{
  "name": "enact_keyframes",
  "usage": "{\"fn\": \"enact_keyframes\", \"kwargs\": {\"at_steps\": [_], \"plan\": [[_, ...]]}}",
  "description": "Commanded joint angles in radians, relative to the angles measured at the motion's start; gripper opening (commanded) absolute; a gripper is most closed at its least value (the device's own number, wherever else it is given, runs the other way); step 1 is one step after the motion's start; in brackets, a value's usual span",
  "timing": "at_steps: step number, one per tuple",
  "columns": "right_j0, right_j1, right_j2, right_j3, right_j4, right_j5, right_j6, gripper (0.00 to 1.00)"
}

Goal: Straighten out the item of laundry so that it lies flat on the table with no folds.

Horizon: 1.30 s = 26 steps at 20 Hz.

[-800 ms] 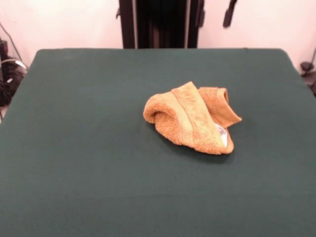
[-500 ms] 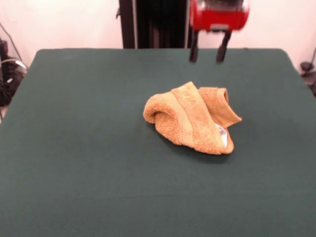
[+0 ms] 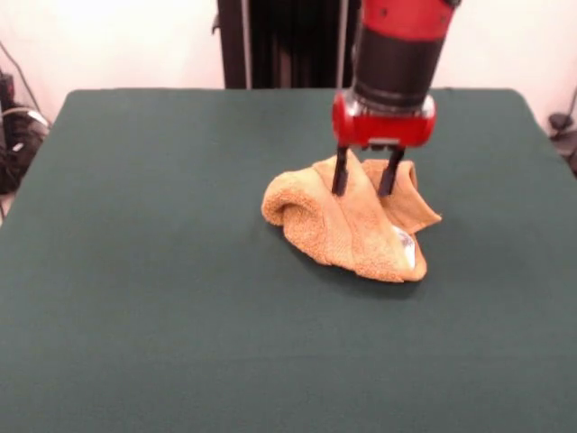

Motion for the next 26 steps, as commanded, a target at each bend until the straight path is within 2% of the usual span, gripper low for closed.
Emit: {"fn": "enact_keyframes", "kwargs": {"at_steps": [1,8,24,25,26], "plan": [[-0.012,0.177,0.055,-0.112,-0.023,-0.064,0.118,1.00],[-0.025,0.253,0.067,-0.107,-0.013,-0.157,0.152,1.00],[-0.024,0.290,0.083,-0.125,0.004,-0.180,0.168,1.00],[-0.024,0.290,0.083,-0.125,0.005,-0.179,0.169,0.00],[-0.023,0.290,0.082,-0.127,0.005,-0.179,0.169,0.00]]}}
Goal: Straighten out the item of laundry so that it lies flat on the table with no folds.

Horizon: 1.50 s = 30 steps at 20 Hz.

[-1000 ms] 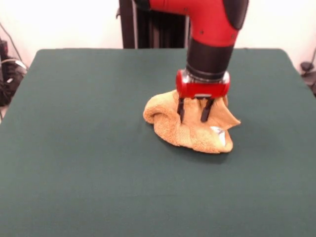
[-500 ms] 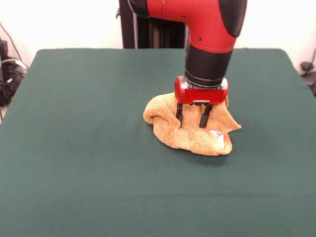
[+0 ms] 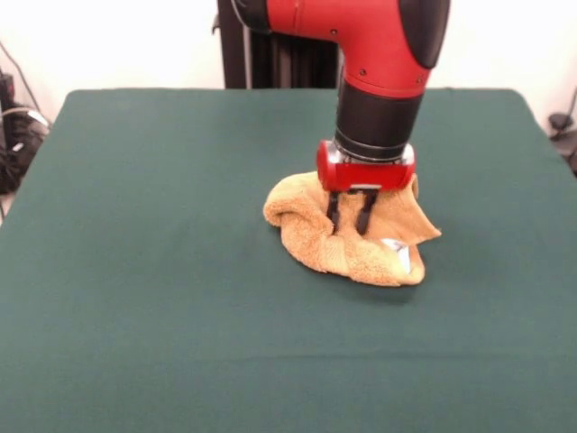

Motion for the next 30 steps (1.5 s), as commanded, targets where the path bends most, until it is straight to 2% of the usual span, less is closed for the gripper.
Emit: {"fn": "enact_keyframes", "kwargs": {"at_steps": [1,13,15,19,30], "plan": [[-0.003,0.177,0.086,-0.049,0.004,-0.126,0.170,0.00],[0.034,0.154,0.050,-0.039,0.017,-0.102,0.200,0.00],[0.063,0.080,0.023,0.005,0.022,-0.050,0.215,0.00],[0.082,-0.118,0.003,0.084,0.031,0.159,0.176,0.00],[0.063,-0.351,-0.017,0.175,0.013,0.372,0.104,0.00]]}}
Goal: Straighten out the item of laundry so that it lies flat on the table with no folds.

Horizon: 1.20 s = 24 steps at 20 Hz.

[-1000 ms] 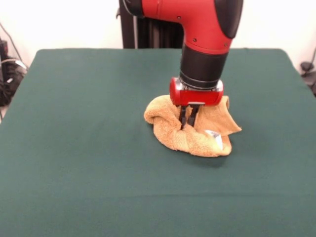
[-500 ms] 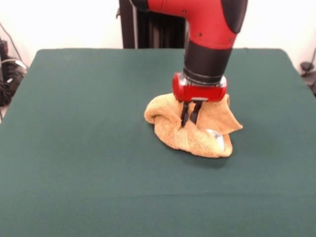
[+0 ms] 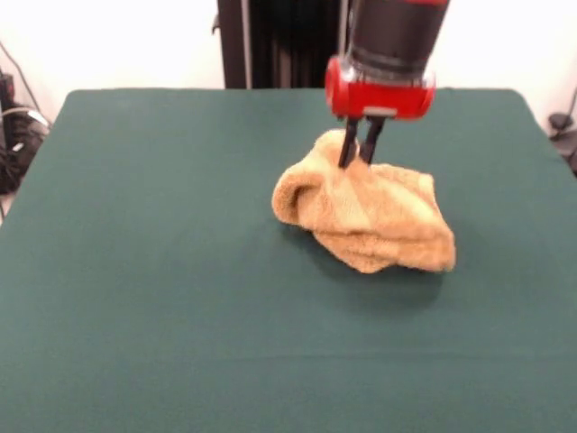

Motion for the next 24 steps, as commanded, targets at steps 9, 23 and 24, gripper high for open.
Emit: {"fn": "enact_keyframes", "kwargs": {"at_steps": [9,23,24], "plan": [[0.076,-0.361,-0.030,0.206,0.035,0.355,0.174,0.00],[-0.031,-0.393,0.036,0.242,0.095,0.321,0.080,0.00],[-0.037,-0.393,0.041,0.247,0.096,0.307,0.074,0.00]]}}
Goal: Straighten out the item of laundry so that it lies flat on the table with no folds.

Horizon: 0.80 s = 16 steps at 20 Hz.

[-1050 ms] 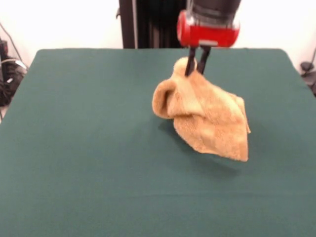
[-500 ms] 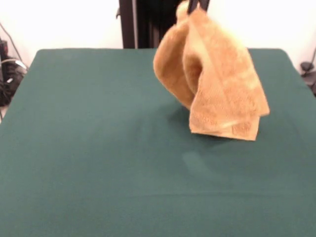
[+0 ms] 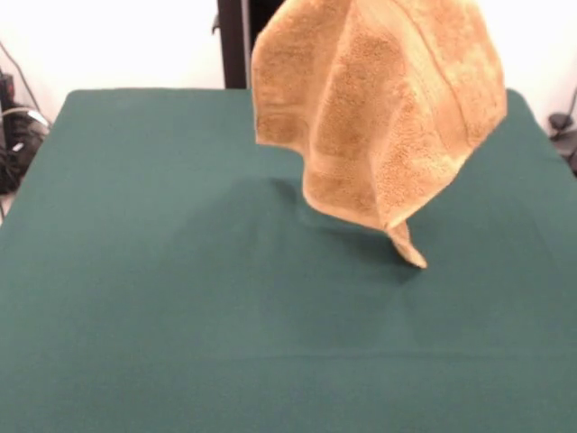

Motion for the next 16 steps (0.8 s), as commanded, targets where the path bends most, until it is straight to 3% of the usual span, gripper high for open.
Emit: {"fn": "enact_keyframes", "kwargs": {"at_steps": [1,3,4,16], "plan": [[-0.057,0.018,0.104,0.138,0.056,-0.026,0.071,0.00],[-0.063,0.018,0.109,0.139,0.048,-0.043,0.063,0.00],[-0.066,0.018,0.112,0.139,0.044,-0.052,0.060,1.00],[-0.068,0.017,0.132,0.154,0.038,-0.109,0.076,1.00]]}}
